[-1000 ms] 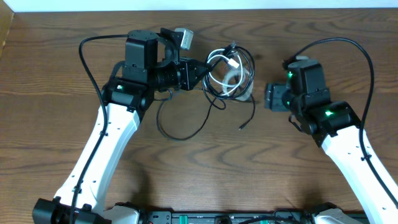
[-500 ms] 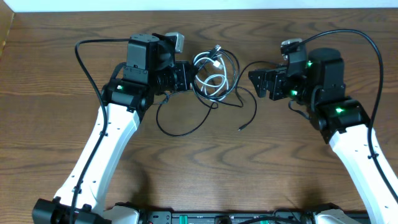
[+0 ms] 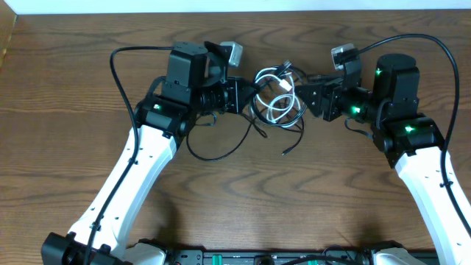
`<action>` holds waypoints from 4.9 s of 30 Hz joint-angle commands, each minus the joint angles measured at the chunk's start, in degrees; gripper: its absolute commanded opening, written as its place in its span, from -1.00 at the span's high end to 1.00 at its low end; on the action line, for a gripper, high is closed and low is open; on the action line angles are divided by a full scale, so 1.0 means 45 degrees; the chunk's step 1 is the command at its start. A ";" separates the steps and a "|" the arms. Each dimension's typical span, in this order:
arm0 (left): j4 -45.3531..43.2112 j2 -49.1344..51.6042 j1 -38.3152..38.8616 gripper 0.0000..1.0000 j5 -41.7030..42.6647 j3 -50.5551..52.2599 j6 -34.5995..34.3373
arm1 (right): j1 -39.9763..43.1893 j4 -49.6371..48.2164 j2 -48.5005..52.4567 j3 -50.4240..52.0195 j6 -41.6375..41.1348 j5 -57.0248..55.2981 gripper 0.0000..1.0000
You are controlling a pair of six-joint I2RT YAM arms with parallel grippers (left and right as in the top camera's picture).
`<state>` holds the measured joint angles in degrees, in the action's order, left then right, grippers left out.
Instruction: Untangle cables
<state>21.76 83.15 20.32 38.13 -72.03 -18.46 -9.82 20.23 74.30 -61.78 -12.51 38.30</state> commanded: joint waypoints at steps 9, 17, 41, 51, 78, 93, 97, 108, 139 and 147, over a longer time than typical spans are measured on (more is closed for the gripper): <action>0.0151 -0.0049 0.0005 0.48 -0.0097 -0.0049 -0.0049 | 0.0243 0.1559 -0.0180 -0.0083 0.0413 -0.3113 0.98; 0.3463 -0.0049 0.0005 0.85 -0.5537 -0.0044 0.0437 | 0.0996 0.3594 -0.0185 -0.0083 0.0529 -0.4857 0.98; 0.1103 0.1593 0.0418 0.32 0.0092 -0.0044 0.0525 | 0.0923 0.2016 -0.0180 -0.0083 0.2225 0.3254 0.98; -0.1268 0.1749 0.1307 0.13 -0.0340 -0.0044 0.0520 | 0.0923 0.2021 -0.0180 -0.0083 0.2220 0.3298 0.98; -0.1666 -0.2288 0.0427 0.85 -0.2667 -0.1685 -0.0729 | 0.0738 0.3546 -0.0170 -0.0078 0.0607 -0.3444 -0.26; -0.4619 -0.2511 0.0442 0.85 0.2725 -0.1685 -0.1807 | -0.0578 0.1870 0.0073 -0.0078 0.0695 -0.0850 -0.76; -0.5081 -0.2501 0.0442 0.85 0.2715 -0.1685 -0.1841 | -0.0578 0.1826 0.0078 -0.0078 0.0588 -0.0850 -0.76; -0.5241 -0.2492 0.0442 0.85 0.2769 -0.1681 -0.2268 | -0.0578 0.2259 0.1039 -0.0078 0.2599 -0.1185 -0.82; -0.5241 -0.2487 0.0442 0.85 0.2764 -0.1681 -0.2254 | -0.1846 0.1258 0.3269 -0.0083 0.8937 -0.0505 -0.06; -0.4376 -0.2463 0.0437 0.85 0.1734 -0.1681 -0.1423 | -0.0831 0.2123 0.2254 -0.0083 0.6295 -0.3449 0.98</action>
<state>-0.05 72.23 22.28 49.19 -78.98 -28.25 -16.10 27.86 88.62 -61.78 21.37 28.16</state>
